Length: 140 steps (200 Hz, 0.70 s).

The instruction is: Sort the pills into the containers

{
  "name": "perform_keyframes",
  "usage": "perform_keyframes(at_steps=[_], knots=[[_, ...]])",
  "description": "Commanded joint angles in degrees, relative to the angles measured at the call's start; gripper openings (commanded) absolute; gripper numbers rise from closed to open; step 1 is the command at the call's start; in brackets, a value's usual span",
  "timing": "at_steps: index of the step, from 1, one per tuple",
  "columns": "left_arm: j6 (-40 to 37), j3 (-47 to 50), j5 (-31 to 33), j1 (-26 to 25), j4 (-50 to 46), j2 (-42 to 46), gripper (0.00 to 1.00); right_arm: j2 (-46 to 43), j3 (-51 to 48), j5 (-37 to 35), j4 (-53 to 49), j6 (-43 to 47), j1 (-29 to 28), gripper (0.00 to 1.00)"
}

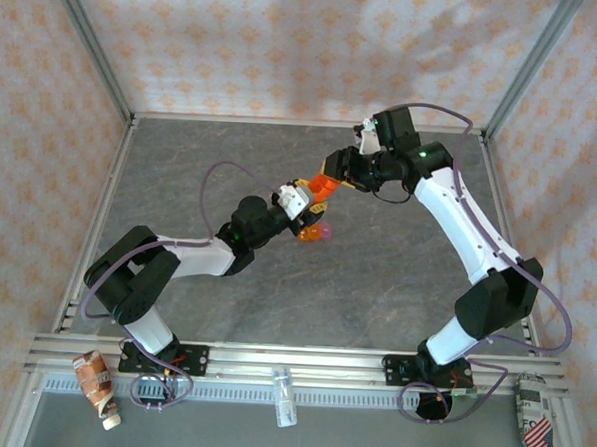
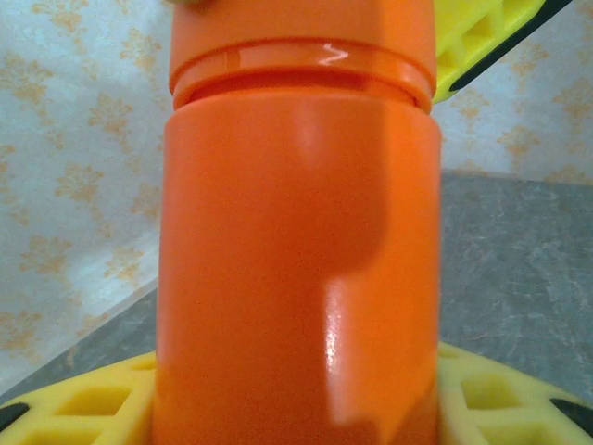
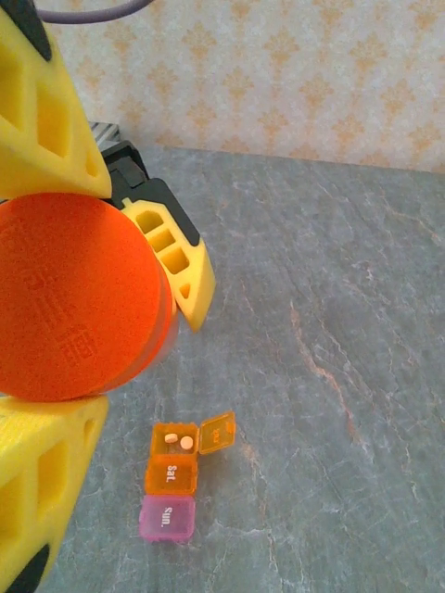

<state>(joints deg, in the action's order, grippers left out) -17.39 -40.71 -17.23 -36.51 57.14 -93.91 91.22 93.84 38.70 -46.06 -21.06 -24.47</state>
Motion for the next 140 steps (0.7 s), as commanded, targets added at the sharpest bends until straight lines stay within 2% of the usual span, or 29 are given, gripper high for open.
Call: perform_keyframes(at_steps=[1,46,70,89,114,140], knots=[[-2.8,-2.3,2.4,-1.1,9.7,0.6,0.0,0.8,-1.2,-0.2,-2.3,-2.2,-2.3,0.49],[-1.1,-2.2,3.1,-1.1,10.2,0.1,0.0,1.5,2.8,-1.4,-4.4,-1.7,-2.1,0.58],[-0.1,-2.1,2.7,-1.0,10.2,-0.1,0.0,1.9,6.5,-1.9,-6.0,-1.3,-1.5,0.68],[0.8,-2.0,1.8,-1.0,10.0,0.0,0.0,2.0,10.3,-2.3,-7.5,-0.4,-0.7,0.8],[2.0,-1.6,0.3,-0.8,9.8,0.2,0.0,1.9,15.3,-2.9,-10.8,1.8,0.4,0.83],[5.1,-1.3,-3.9,0.4,10.1,0.7,0.0,-0.1,15.9,-2.9,-11.3,2.8,2.6,0.84]])
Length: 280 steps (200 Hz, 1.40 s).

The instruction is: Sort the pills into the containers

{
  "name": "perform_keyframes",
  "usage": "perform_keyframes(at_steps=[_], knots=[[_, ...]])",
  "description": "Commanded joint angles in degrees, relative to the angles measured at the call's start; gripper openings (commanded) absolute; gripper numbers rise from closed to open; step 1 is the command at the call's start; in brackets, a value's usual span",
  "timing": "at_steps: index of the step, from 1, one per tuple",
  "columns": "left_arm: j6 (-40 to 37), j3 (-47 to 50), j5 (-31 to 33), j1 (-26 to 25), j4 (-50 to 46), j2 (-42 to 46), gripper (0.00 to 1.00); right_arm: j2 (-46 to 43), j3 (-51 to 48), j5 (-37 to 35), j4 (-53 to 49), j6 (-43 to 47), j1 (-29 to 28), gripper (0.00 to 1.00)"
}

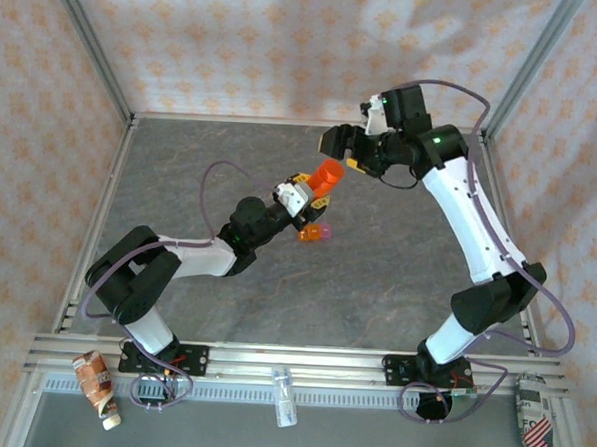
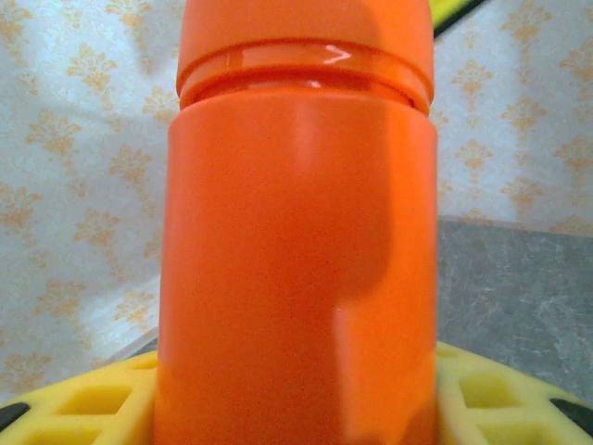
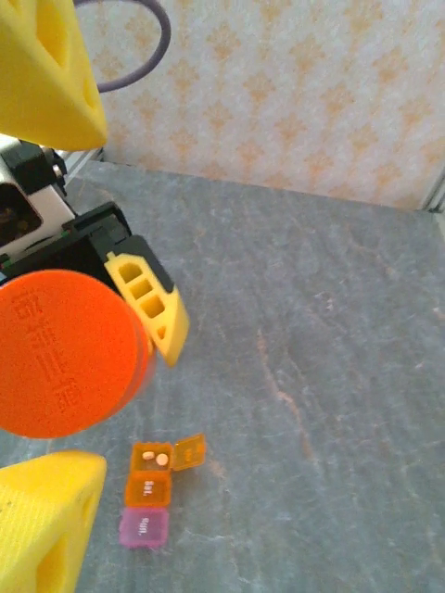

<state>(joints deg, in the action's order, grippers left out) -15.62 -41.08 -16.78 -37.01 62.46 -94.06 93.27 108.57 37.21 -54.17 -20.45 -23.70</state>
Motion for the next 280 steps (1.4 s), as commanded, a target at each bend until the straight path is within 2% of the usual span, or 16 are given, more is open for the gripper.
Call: perform_keyframes(at_steps=[1,35,64,99,189,280], knots=[[3.5,-0.9,-4.5,1.0,4.8,0.9,0.0,-2.2,1.1,-1.4,-3.3,2.3,1.9,0.84],[8.7,-1.1,-13.7,3.3,4.7,1.7,0.0,-5.1,0.3,-1.4,-4.8,10.2,2.9,0.83],[15.9,-2.2,-22.0,5.2,5.8,1.4,0.0,-5.9,0.1,2.3,-8.4,19.5,2.9,0.83],[20.9,-3.4,-27.2,5.7,6.3,0.7,0.0,-4.1,1.8,5.6,-12.5,24.0,2.8,0.83],[24.1,-4.9,-30.3,5.8,6.6,-0.8,0.0,-0.7,3.9,6.5,-13.3,25.3,-0.1,0.81],[24.6,-5.3,-30.9,5.8,6.6,-1.3,0.0,0.7,4.3,6.6,-12.5,24.5,-0.3,0.69]])
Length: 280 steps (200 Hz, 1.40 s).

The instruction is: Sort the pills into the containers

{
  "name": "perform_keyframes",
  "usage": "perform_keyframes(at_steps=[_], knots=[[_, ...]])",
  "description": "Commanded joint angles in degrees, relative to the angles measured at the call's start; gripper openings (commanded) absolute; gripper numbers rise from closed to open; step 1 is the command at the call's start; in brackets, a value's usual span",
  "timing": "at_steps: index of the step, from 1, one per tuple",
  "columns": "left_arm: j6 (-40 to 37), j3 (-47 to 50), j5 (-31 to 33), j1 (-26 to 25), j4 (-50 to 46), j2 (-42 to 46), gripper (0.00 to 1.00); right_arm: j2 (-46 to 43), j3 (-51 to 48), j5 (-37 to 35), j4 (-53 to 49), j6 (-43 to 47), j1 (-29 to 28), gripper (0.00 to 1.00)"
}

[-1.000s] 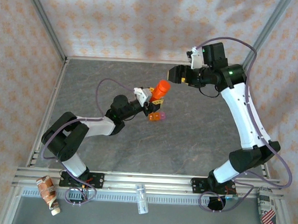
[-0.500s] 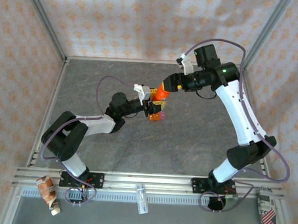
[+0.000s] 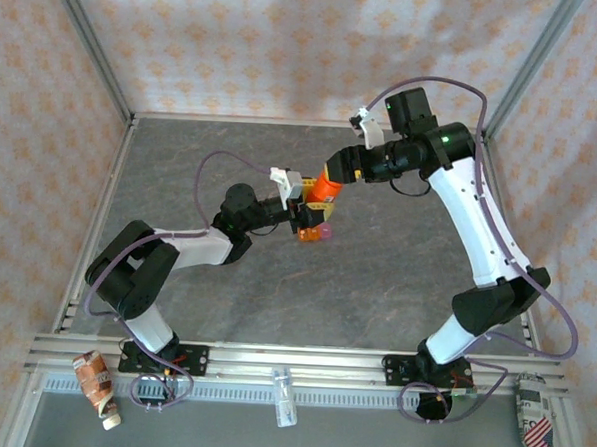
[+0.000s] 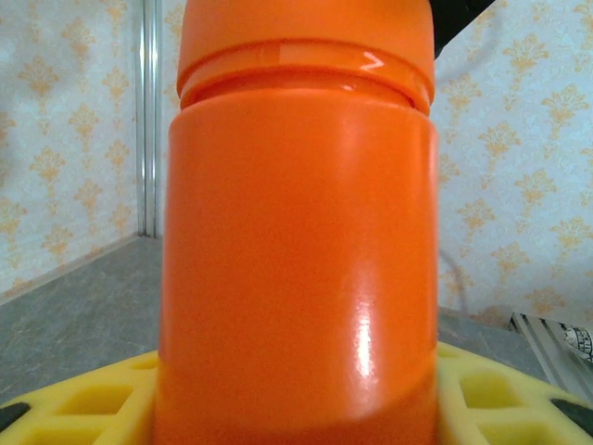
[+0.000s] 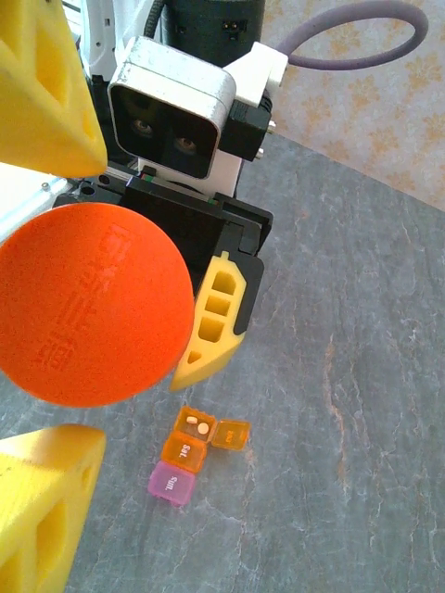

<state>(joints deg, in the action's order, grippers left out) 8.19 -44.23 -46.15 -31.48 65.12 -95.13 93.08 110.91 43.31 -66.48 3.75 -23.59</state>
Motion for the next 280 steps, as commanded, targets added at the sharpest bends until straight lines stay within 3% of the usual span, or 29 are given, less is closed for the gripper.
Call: perform_keyframes(at_steps=[1,79,122,174,205,241,261,280], knots=[[0.7,-2.1,-1.5,0.2,4.0,-0.3,0.0,1.0,1.9,0.6,-0.2,0.3,-0.4,0.69],[0.1,-2.7,-0.8,0.2,3.8,0.0,0.0,1.0,-0.7,-0.1,1.2,-2.1,-0.6,0.49],[-8.3,-1.1,8.9,-0.8,2.4,2.0,0.0,0.2,-7.5,-3.1,6.7,-11.3,-2.3,0.42],[-20.3,0.1,23.3,-4.8,2.6,3.4,0.0,1.8,-15.1,-8.1,14.1,-23.2,-5.5,0.42],[-24.5,0.1,27.7,-6.7,2.9,2.9,0.0,3.1,-17.0,-8.5,17.2,-27.1,-6.8,0.42],[-24.0,0.2,31.0,-7.1,3.0,2.0,0.0,3.4,-16.2,-9.8,17.5,-28.3,-6.8,0.45],[-22.6,0.4,31.7,-7.1,3.1,1.5,0.0,3.8,-14.0,-10.3,16.2,-28.0,-6.7,0.51],[-21.5,0.6,31.8,-7.0,3.0,1.2,0.0,3.3,-11.4,-10.5,15.0,-27.7,-6.0,0.64]])
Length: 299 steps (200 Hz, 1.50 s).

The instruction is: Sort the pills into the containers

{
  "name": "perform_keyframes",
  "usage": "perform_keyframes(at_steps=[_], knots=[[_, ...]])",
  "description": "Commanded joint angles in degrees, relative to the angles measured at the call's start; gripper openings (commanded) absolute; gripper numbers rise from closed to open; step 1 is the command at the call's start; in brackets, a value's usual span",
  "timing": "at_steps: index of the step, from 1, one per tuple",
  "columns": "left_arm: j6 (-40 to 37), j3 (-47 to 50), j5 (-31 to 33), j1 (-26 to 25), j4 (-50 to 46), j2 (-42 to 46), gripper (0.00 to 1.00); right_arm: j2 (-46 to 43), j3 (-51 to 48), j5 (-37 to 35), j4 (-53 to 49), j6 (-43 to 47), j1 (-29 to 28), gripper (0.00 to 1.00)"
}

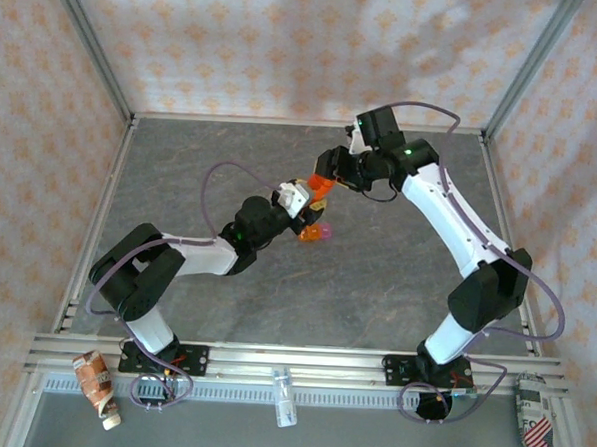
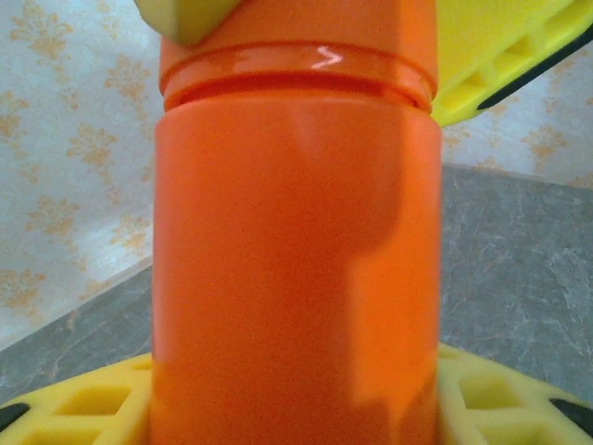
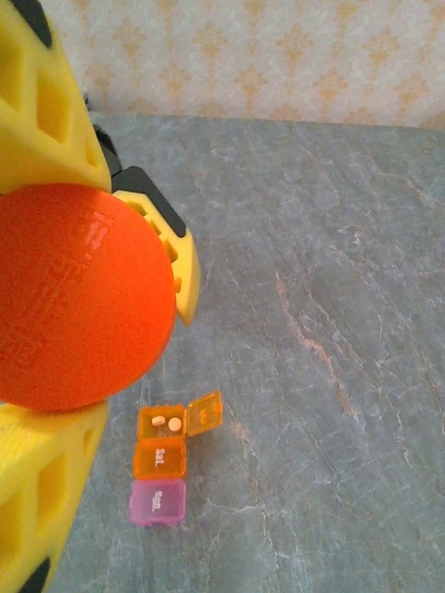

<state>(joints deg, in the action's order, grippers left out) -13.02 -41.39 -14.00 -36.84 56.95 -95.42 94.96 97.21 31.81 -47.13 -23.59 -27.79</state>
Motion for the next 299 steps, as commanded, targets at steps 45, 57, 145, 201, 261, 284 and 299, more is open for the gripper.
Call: perform_keyframes(at_steps=[45,57,145,201,261,284,299], knots=[[3.4,-1.5,-4.1,-0.1,11.2,1.7,0.0,-3.5,7.0,1.3,-7.4,4.0,0.5,0.85],[4.4,-1.4,-5.8,0.4,11.1,1.9,0.0,-5.2,7.4,1.7,-8.3,6.1,0.7,0.85],[18.1,-3.2,-27.9,5.3,12.1,1.8,0.0,-8.6,9.6,3.5,-16.2,26.3,2.3,0.83],[21.5,-4.6,-32.0,5.5,12.0,0.1,0.0,-5.2,12.9,4.9,-17.4,27.5,2.0,0.82],[21.8,-4.9,-32.7,5.5,12.0,-0.3,0.0,-1.8,15.6,6.4,-17.7,27.0,1.7,0.77],[21.9,-5.0,-32.7,5.5,12.0,-0.3,0.0,-1.2,15.6,6.8,-17.9,27.0,1.5,0.74],[21.8,-5.1,-32.8,5.5,12.0,-0.5,0.0,-1.1,15.2,6.7,-17.9,26.9,1.5,0.7]])
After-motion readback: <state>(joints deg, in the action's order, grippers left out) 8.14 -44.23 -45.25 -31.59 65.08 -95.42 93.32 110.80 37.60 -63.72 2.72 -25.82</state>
